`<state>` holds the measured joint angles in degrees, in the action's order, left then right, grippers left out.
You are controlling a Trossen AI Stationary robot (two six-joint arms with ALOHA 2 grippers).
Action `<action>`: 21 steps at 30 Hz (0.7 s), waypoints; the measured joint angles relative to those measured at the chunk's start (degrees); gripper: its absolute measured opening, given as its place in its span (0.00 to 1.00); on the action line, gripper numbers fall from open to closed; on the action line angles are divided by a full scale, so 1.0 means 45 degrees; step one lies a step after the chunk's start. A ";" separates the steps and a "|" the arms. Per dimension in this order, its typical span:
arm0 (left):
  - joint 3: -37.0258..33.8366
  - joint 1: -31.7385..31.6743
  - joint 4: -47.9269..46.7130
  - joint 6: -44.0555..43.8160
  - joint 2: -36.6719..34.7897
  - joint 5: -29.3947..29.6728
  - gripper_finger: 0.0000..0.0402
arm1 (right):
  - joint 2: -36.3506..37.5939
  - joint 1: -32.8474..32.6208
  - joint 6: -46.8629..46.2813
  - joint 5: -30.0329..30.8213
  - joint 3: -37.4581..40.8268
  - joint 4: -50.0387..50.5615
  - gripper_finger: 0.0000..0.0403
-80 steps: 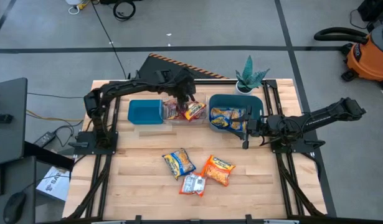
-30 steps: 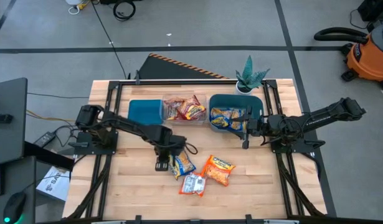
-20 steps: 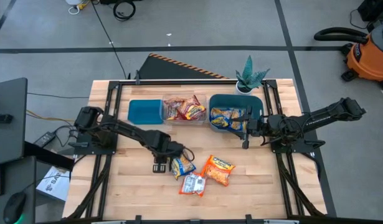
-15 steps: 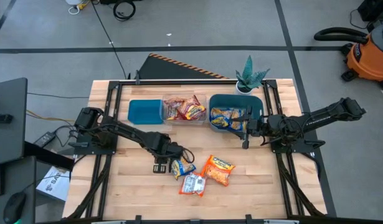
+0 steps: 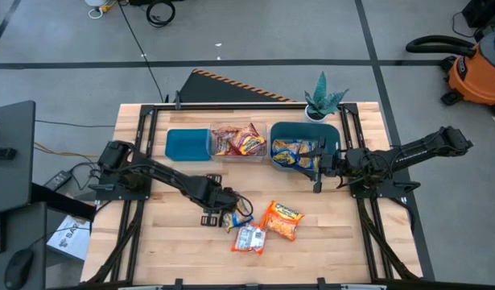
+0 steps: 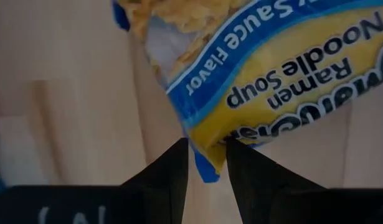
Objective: Sort Maruchan noodles
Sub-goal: Put the blue noodle pack into the green bin
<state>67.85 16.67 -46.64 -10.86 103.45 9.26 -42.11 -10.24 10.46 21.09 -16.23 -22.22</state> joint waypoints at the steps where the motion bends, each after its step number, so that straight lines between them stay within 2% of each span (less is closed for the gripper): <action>1: -0.0004 0.0000 -0.0022 0.0033 0.0057 0.0002 0.29 | 0.0000 -0.0002 0.0000 -0.0002 0.0000 0.0005 0.49; 7: -0.0005 0.0073 0.0183 0.0512 0.0411 0.0722 0.27 | -0.0039 -0.0005 0.0000 0.0000 -0.0005 -0.0008 0.49; 16: -0.0005 0.0039 0.0165 0.0815 0.0445 0.1192 0.04 | -0.0204 -0.0005 0.0037 0.0042 -0.0010 -0.0029 0.49; 21: -0.0005 0.0039 0.0092 0.0900 0.0347 0.1489 0.02 | -0.0201 -0.0005 0.0029 0.0049 -0.0010 -0.0039 0.49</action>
<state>67.83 16.84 -46.23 -6.81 105.01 15.96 -43.01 -10.26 10.59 21.31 -16.27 -22.39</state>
